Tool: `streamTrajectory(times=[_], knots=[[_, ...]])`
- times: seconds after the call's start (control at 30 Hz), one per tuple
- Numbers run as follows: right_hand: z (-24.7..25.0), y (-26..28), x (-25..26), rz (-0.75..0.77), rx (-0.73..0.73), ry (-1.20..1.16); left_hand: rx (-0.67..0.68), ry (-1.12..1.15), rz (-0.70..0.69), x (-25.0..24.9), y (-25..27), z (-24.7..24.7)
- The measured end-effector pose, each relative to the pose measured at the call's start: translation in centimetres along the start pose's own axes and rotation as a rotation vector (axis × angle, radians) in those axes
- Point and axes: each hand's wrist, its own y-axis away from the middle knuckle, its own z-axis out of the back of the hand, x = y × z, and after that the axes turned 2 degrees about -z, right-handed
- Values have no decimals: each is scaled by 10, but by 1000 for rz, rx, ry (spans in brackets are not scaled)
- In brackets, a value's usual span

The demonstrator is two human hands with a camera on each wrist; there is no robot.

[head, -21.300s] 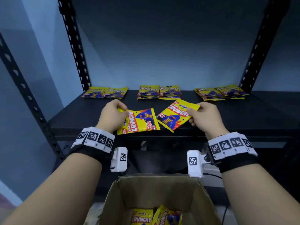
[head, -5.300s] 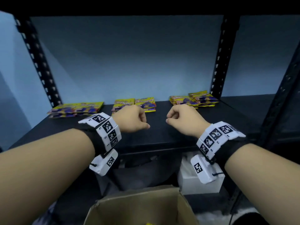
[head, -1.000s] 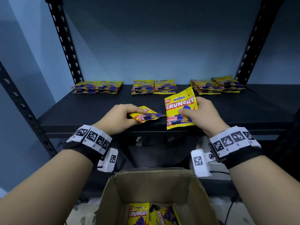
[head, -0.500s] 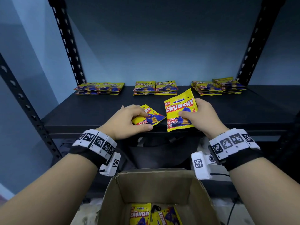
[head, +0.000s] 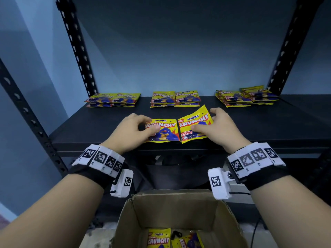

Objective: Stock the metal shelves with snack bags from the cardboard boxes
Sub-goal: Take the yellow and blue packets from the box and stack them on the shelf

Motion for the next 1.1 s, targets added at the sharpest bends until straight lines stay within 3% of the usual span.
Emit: streamTrajectory(times=[0.1,0.2,0.37,0.7,0.83,1.1], knots=[[8,5,7,15,75,84,49,-308,160,-4,2,2],[13,8,8,1,99,123,68,-356,241,-11,2,0],[12,12,8,-74,116,-5,63,-193,289,-20,3,-4],[9,25,12,-34,133,-54,43,188,317,-36,8,-2],[13,26,13,-132,144,-225,-27,306,342,-43,9,6],[19,26,21,-127,123,-418,29,695,403,-48,9,24]])
